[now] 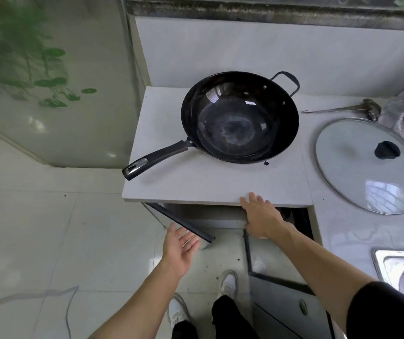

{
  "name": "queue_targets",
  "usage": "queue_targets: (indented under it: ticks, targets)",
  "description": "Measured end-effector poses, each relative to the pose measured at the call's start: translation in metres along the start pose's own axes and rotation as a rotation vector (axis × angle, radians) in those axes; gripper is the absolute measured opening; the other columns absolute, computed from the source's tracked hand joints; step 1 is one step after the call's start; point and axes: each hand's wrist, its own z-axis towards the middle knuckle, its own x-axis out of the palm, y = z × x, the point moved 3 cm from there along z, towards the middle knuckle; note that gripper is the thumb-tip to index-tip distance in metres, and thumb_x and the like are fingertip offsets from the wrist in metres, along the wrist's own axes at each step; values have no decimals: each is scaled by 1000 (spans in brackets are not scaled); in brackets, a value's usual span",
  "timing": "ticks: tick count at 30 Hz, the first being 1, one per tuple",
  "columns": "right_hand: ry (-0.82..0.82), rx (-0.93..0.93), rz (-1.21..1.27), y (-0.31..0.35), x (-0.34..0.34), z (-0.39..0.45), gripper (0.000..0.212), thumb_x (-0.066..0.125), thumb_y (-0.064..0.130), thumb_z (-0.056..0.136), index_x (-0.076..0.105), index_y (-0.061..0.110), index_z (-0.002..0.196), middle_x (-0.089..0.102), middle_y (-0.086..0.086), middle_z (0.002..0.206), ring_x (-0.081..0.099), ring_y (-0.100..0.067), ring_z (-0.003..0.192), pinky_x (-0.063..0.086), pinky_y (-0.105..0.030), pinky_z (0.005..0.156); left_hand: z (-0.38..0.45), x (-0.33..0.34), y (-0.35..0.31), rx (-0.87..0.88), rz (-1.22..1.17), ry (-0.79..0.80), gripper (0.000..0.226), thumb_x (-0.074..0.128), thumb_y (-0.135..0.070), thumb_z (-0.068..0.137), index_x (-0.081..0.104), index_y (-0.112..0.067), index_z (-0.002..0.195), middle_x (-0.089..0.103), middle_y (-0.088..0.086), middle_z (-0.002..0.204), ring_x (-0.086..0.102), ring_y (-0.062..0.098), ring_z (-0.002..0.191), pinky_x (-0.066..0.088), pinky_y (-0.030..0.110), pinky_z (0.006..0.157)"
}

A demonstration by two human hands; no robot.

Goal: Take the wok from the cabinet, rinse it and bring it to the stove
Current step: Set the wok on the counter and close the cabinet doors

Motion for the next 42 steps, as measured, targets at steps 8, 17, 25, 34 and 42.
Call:
queue_targets:
  ticks: [8,17,25,34,42]
  targets:
    - [-45,-33,149,-9,7,-9,90,61,2,73,16,26,148,8,-5,157,25,-26,137,35,-39,111,12,26,-8,-44,-155,48,64,48,-51,94,48,1,132,52,26,132,57,39,113,43,48,105]
    - [-68,11,153,0,2,-13,88,57,-4,76,15,24,148,4,-7,158,21,-30,141,38,-38,109,25,48,-14,-44,-299,48,68,42,-56,94,49,4,127,49,29,134,52,42,120,37,50,110]
    - [-21,17,144,-7,9,-5,92,58,-2,75,12,27,150,0,-7,161,6,-28,148,10,-49,120,28,67,-17,-42,-439,76,75,41,-57,93,43,5,135,47,30,137,49,44,124,35,52,111]
    - [-29,19,166,-6,11,-6,95,57,-4,75,9,27,151,-5,-6,162,-2,-28,149,7,-51,120,30,73,-19,8,-346,108,77,47,-54,93,27,-3,147,37,24,147,40,39,134,31,51,114]
    - [-29,40,181,-4,10,-10,95,52,-7,78,5,28,153,-10,-6,162,-8,-27,150,3,-48,121,-13,62,-34,458,938,14,21,56,-25,91,66,-11,103,68,8,102,65,25,96,55,34,80]
